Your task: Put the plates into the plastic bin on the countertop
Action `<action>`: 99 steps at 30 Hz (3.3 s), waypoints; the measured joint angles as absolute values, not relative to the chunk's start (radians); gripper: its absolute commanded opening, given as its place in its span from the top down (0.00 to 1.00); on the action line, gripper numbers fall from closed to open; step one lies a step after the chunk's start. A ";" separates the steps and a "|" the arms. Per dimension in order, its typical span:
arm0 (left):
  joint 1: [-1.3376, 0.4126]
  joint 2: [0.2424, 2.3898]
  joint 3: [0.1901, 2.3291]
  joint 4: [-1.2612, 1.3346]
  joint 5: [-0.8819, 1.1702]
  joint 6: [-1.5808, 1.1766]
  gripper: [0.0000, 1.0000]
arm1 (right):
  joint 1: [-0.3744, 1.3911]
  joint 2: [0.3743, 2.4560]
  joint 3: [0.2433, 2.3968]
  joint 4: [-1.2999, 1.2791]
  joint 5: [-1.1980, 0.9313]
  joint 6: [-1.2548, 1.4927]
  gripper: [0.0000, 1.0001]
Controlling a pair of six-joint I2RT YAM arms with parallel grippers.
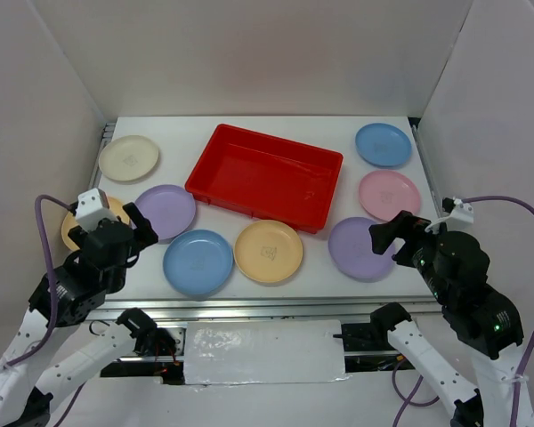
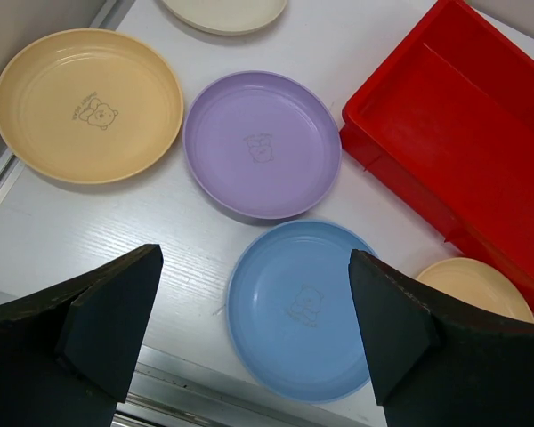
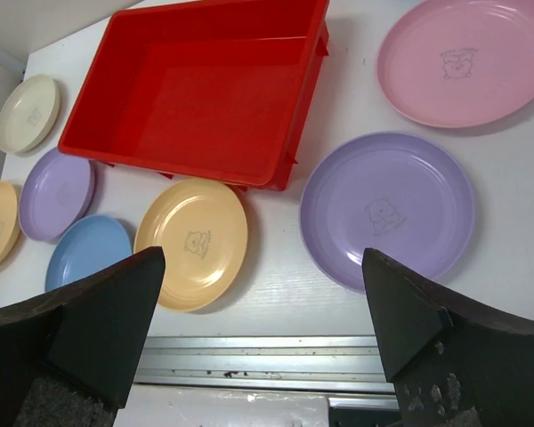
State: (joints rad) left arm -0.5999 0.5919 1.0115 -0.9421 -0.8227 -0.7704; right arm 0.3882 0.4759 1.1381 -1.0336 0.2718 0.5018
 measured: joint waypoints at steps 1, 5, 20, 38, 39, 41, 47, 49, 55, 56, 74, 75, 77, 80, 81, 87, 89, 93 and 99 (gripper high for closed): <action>-0.599 0.589 1.011 -0.942 -0.824 -0.770 0.01 | 0.388 0.476 1.138 -1.033 0.269 0.501 0.00; -0.599 0.591 1.010 -0.943 -0.827 -0.775 0.01 | 0.388 0.460 1.111 -0.999 0.216 0.500 0.00; -0.599 0.600 1.009 -0.942 -0.828 -0.787 0.01 | 0.498 0.719 0.585 -0.465 -0.140 0.725 0.00; -0.599 0.619 1.006 -0.919 -0.794 -0.761 0.01 | 0.679 1.296 0.543 -0.167 0.125 0.922 0.36; -0.599 0.619 1.006 -0.919 -0.790 -0.760 0.01 | 0.679 1.309 0.543 -0.159 0.130 0.925 0.43; -0.599 0.620 1.005 -0.920 -0.787 -0.760 0.01 | 0.680 1.332 0.543 -0.141 0.137 0.935 0.47; -0.599 0.619 1.005 -0.919 -0.786 -0.759 0.01 | 0.698 1.338 0.543 -0.138 0.170 0.955 0.76; -0.599 0.619 1.005 -0.918 -0.786 -0.759 0.01 | 0.709 1.328 0.543 -0.150 0.187 0.967 0.80; -0.599 0.618 1.005 -0.917 -0.783 -0.759 0.01 | 0.748 1.197 0.534 -0.223 0.252 0.997 1.00; -0.599 0.618 1.005 -0.918 -0.783 -0.759 0.01 | 0.754 1.172 0.531 -0.240 0.260 1.003 1.00; -0.599 0.618 1.005 -0.917 -0.782 -0.760 0.01 | 0.685 0.838 0.743 -0.539 0.249 0.913 1.00; -0.599 0.618 1.005 -0.917 -0.782 -0.760 0.01 | 0.637 0.890 0.802 -0.534 0.222 0.886 1.00; -0.599 0.618 1.005 -0.917 -0.782 -0.760 0.01 | 0.532 1.039 0.925 -0.517 0.170 0.833 1.00; -0.599 0.619 1.005 -0.918 -0.782 -0.761 0.01 | 0.416 1.279 1.123 -0.511 0.120 0.766 1.00; -0.599 0.620 1.005 -0.918 -0.782 -0.761 0.01 | 0.384 1.370 1.203 -0.519 0.108 0.748 1.00; -0.599 0.625 1.005 -0.918 -0.781 -0.760 0.01 | 0.291 1.819 1.521 -0.533 0.025 0.680 1.00; -0.599 0.627 1.005 -0.916 -0.780 -0.759 0.01 | 0.286 1.905 1.557 -0.553 0.007 0.667 1.00; -0.599 0.628 1.005 -0.915 -0.779 -0.758 0.01 | 0.292 1.982 1.573 -0.581 -0.019 0.658 0.30; -0.599 0.641 1.004 -0.912 -0.771 -0.751 0.01 | 0.340 1.896 1.525 -0.557 -0.003 0.652 0.00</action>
State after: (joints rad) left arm -0.5987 0.6415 1.0042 -0.9119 -0.7708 -0.7509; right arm 0.3397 1.8957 1.5249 -0.5568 -0.0032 0.6521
